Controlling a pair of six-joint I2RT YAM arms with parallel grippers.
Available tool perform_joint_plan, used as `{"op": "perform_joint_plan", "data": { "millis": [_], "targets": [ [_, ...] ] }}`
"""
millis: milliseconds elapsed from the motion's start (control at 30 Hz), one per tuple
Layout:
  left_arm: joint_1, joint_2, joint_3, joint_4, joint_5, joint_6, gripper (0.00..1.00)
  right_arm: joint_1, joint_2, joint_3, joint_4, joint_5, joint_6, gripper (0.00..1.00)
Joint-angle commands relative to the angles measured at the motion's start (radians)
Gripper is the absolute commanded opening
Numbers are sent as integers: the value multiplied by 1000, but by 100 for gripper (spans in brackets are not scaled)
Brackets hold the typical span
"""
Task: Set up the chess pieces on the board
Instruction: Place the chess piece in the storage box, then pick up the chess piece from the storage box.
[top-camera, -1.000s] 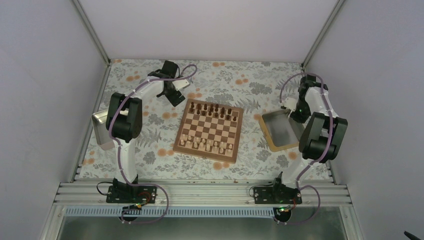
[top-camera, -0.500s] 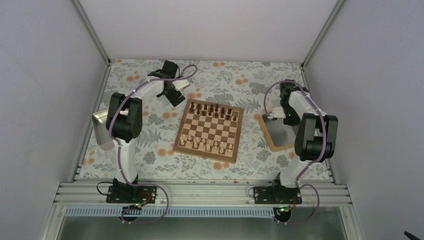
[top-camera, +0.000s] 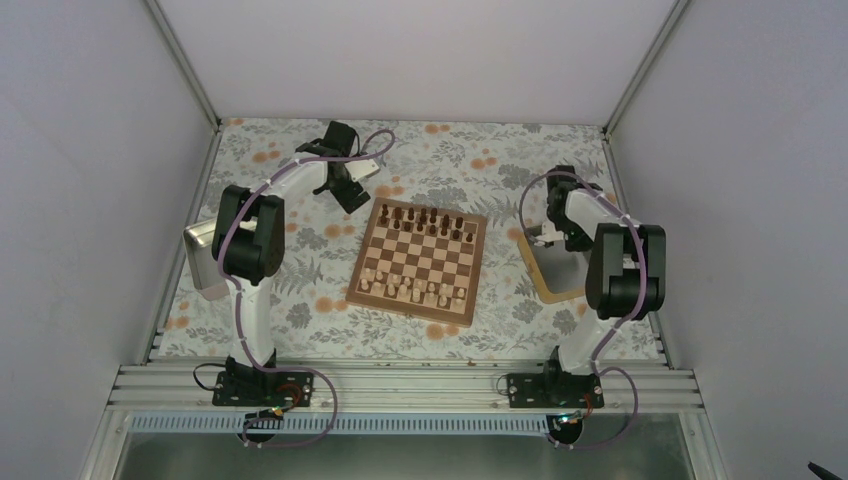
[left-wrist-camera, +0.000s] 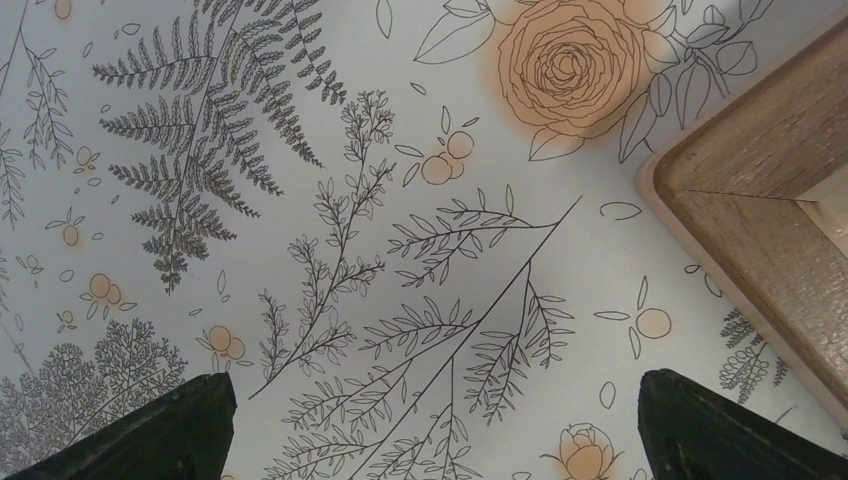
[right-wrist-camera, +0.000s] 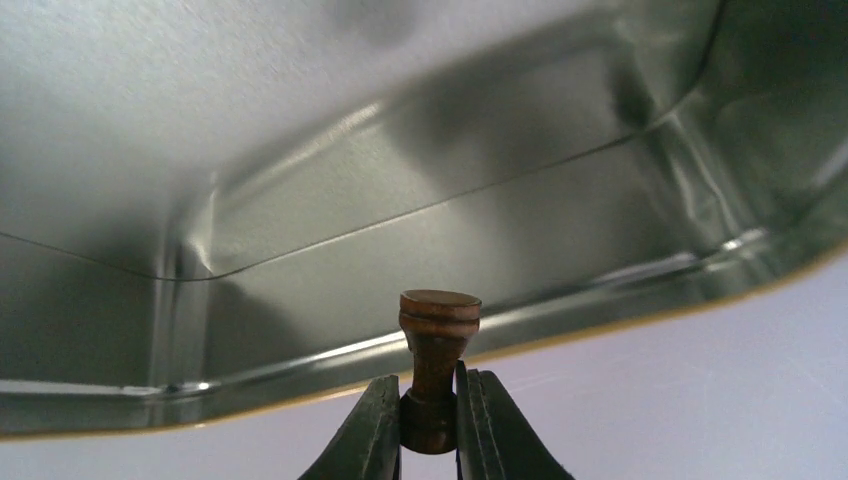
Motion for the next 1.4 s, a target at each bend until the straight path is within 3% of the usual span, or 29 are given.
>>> {"op": "perform_joint_plan", "data": {
  "millis": [0, 133, 300, 467, 600, 800, 1033, 1167, 1367],
  "targets": [
    [-4, 8, -4, -13, 15, 8, 100, 13, 34, -24, 29, 56, -29, 11],
    [-5, 8, -4, -16, 17, 9, 100, 19, 48, -17, 18, 48, -20, 17],
    [-5, 14, -1, -20, 20, 9, 100, 21, 47, 2, 39, 25, -19, 35],
    [-4, 20, -1, -22, 21, 9, 100, 18, 29, 66, -20, -55, 35, 37],
    [-4, 25, 2, -20, 18, 9, 100, -23, 6, 168, -136, -229, 118, 38],
    [-7, 32, 5, -21, 14, 8, 100, -198, 50, 342, -359, -597, 238, 42],
    [-13, 32, 2, -21, 4, 9, 100, -334, -54, 104, -168, -717, 8, 46],
    [-14, 30, -2, -18, -1, 7, 100, -371, -23, 107, -119, -801, -21, 46],
    [-16, 28, -3, -18, -3, 3, 100, -383, 14, 98, -63, -805, -37, 47]
  ]
}}
